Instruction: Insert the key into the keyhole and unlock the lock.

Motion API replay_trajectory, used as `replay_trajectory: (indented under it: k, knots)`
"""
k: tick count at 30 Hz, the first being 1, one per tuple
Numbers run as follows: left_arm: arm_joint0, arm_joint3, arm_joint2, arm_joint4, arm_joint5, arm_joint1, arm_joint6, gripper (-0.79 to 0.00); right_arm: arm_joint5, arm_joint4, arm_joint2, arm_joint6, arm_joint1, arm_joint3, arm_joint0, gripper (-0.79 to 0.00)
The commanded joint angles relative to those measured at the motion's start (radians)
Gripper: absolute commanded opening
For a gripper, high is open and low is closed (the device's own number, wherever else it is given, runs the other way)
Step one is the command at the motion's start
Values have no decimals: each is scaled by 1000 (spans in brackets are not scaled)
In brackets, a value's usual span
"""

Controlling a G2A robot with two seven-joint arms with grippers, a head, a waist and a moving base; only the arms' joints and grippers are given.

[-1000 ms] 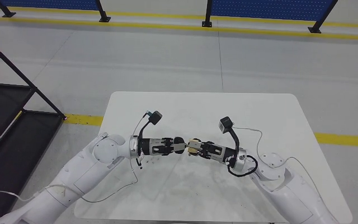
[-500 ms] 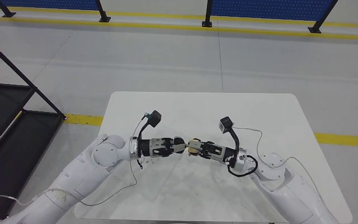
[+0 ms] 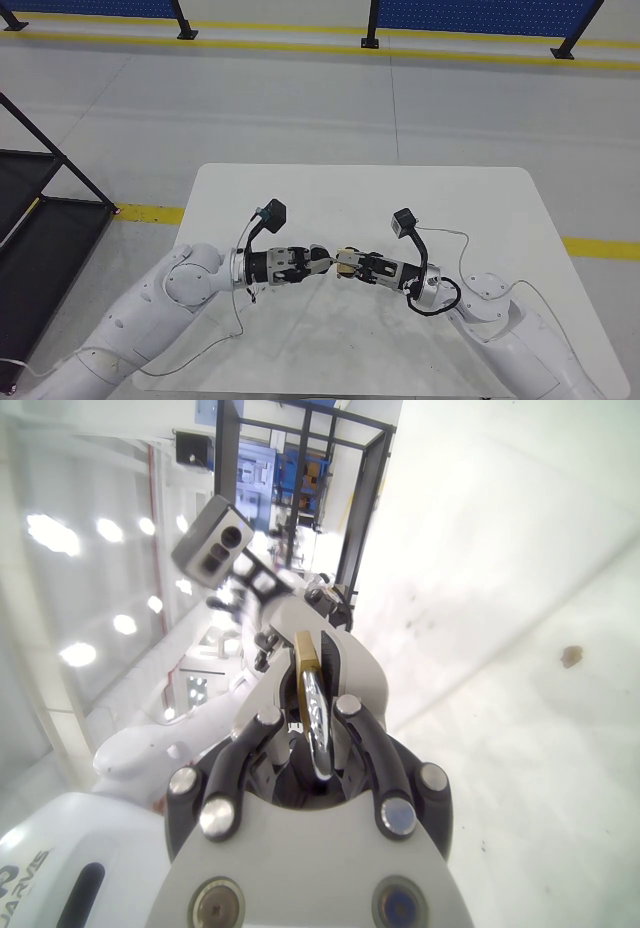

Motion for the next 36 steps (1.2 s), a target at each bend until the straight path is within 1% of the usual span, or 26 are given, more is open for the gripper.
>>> replay_trajectory:
  k: [1, 14, 26, 36]
  knots:
    - [8, -8, -6, 24, 1, -1, 15, -785, 0, 0, 0, 0, 0, 0, 0, -785]
    - [59, -62, -43, 190, 21, -8, 106, -785, 0, 0, 0, 0, 0, 0, 0, -785]
    - [95, -91, -79, 330, 37, -14, 185, -785, 0, 0, 0, 0, 0, 0, 0, -785]
    - [108, -100, -87, 396, 37, -21, 208, -785, 0, 0, 0, 0, 0, 0, 0, -785]
